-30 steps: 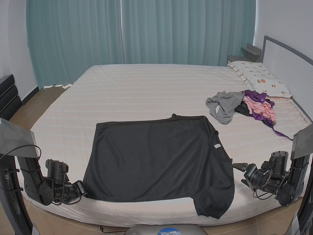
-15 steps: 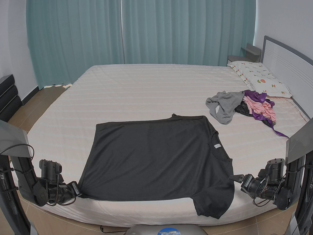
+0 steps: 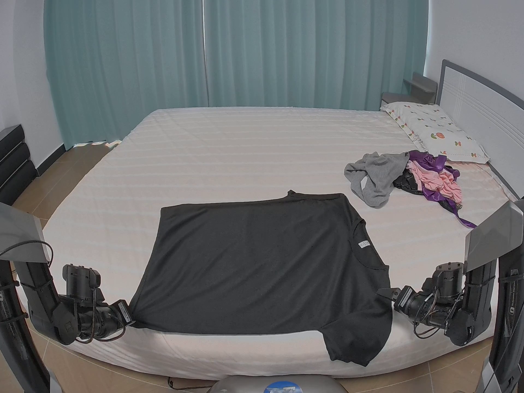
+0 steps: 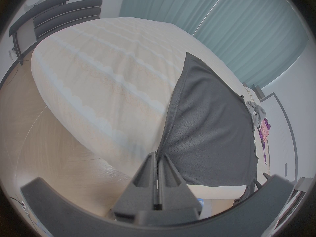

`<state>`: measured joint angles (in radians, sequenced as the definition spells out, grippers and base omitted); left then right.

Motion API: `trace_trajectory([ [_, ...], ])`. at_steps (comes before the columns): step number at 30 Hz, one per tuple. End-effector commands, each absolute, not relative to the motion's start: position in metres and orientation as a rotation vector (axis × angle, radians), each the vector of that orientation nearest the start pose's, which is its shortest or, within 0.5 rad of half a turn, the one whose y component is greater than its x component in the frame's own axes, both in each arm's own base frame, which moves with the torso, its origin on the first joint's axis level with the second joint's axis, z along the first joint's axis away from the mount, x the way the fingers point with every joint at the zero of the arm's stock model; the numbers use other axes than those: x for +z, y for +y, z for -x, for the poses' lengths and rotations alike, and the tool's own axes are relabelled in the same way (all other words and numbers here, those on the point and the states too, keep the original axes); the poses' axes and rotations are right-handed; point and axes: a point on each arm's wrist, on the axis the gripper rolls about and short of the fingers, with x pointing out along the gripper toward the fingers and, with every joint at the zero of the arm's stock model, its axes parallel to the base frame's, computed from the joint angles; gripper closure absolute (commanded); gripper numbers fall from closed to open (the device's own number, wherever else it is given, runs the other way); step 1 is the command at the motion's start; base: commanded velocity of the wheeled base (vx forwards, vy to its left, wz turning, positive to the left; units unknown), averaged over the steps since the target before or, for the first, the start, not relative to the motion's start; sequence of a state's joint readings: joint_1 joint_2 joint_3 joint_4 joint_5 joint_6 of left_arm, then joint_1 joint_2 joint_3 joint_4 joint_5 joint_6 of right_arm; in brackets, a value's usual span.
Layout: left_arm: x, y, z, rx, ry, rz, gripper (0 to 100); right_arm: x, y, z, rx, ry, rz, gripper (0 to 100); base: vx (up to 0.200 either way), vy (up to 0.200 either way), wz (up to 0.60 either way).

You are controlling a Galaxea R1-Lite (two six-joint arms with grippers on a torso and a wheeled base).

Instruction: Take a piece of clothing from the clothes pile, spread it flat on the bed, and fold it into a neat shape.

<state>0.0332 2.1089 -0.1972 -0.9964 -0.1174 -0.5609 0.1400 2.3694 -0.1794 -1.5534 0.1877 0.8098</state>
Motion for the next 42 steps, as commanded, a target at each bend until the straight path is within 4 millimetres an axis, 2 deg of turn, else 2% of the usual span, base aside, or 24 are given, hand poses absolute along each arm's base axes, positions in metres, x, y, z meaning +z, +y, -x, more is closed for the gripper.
trace_trajectory([
  [1,-0.012,0.005,-0.229,0.179,0.908,0.592,100,-0.048,0.04,-0.263,0.041,0.728,-0.773,100,0.0,0.0,0.0],
  [15,-0.012,0.004,-0.229,0.171,0.912,0.599,100,-0.045,0.03,-0.299,0.048,0.599,-0.789,100,0.0,0.0,0.0],
  [21,-0.012,0.004,-0.229,0.173,0.911,0.61,100,-0.045,0.032,-0.301,0.058,0.601,-0.785,100,0.0,0.0,0.0],
  [22,-0.012,0.004,-0.229,0.172,0.913,0.611,100,-0.046,0.032,-0.3,0.057,0.604,-0.785,0,0.0,0.0,0.0],
  [27,-0.012,0.003,-0.229,0.171,0.913,0.61,100,-0.043,0.03,-0.298,0.055,0.593,-0.79,0,0.0,0.0,0.0],
  [30,-0.012,0.003,-0.229,0.171,0.913,0.61,100,-0.032,0.024,-0.281,0.074,0.616,-0.792,0,0.0,0.0,0.0],
  [34,-0.013,0.003,-0.228,0.17,0.915,0.611,100,-0.026,0.019,-0.258,0.173,0.7,-0.767,0,0.0,0.0,0.0],
  [42,-0.013,0.003,-0.227,0.168,0.919,0.611,100,-0.038,0.02,-0.237,0.28,0.816,-0.684,0,0.0,0.0,0.0],
])
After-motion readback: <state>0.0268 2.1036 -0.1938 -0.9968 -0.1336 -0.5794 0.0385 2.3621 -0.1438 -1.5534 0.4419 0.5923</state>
